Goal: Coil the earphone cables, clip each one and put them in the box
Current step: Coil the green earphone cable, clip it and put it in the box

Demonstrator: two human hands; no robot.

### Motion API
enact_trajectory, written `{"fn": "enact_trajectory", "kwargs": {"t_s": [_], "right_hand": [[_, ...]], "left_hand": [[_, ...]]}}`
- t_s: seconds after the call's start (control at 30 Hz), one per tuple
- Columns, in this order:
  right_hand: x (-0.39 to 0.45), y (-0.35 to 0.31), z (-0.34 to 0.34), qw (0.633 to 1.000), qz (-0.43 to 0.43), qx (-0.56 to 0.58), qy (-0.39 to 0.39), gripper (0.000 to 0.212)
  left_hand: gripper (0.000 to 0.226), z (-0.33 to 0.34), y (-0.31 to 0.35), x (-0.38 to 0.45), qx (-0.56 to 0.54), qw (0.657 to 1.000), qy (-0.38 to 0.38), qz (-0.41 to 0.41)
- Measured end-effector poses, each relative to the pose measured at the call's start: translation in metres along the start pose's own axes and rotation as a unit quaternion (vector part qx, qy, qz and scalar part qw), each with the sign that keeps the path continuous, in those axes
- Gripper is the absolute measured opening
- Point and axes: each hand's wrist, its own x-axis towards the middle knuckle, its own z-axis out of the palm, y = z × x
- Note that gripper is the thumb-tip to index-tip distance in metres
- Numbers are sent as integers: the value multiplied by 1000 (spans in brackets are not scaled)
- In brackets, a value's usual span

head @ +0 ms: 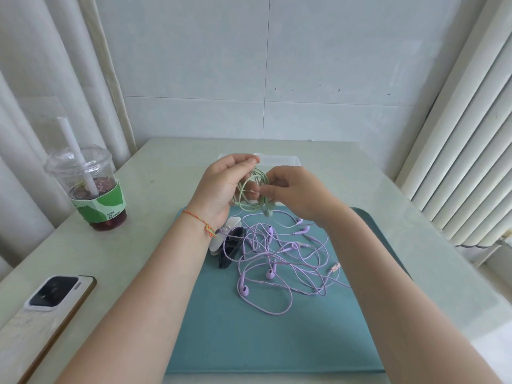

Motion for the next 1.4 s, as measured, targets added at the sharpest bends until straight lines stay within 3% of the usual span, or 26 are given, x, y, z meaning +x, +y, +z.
{"fn": "enact_trajectory", "kwargs": {"t_s": [0.2, 0.33, 0.5, 0.63, 0.8, 1.1, 1.17, 1.27, 1.4], "right_hand": [[1, 1, -1, 1000, 13, -17, 15, 17], [0, 0, -1, 1000, 20, -6, 16, 12], [-4, -7, 0, 997, 3, -61, -36, 15], [-4, -9, 0, 989, -8, -136, -48, 15], [-3, -9, 2, 997, -22, -79, -6, 19], [-5, -15, 4, 999, -30, -28, 22, 14], [-5, -16, 4, 999, -29, -26, 26, 15], [-6, -17, 3, 999, -23, -24, 30, 14], [-6, -17, 2, 1000, -16, -10, 15, 10]], "left_hand": [[21, -13, -4, 2, 190, 980, -65, 10], [9, -16, -3, 2, 184, 980, -74, 3], [27, -14, -1, 0, 202, 975, -87, -37], [23, -10, -2, -1, 229, 971, -68, -26], [12, -6, 0, 1, 152, 988, -20, 21], [17, 2, 3, 2, -69, 996, 58, -28], [5, 0, 3, 2, -61, 996, 63, -25], [19, -1, 4, 1, -7, 997, 69, -24], [21, 0, 6, -3, 57, 996, 70, -12]]}}
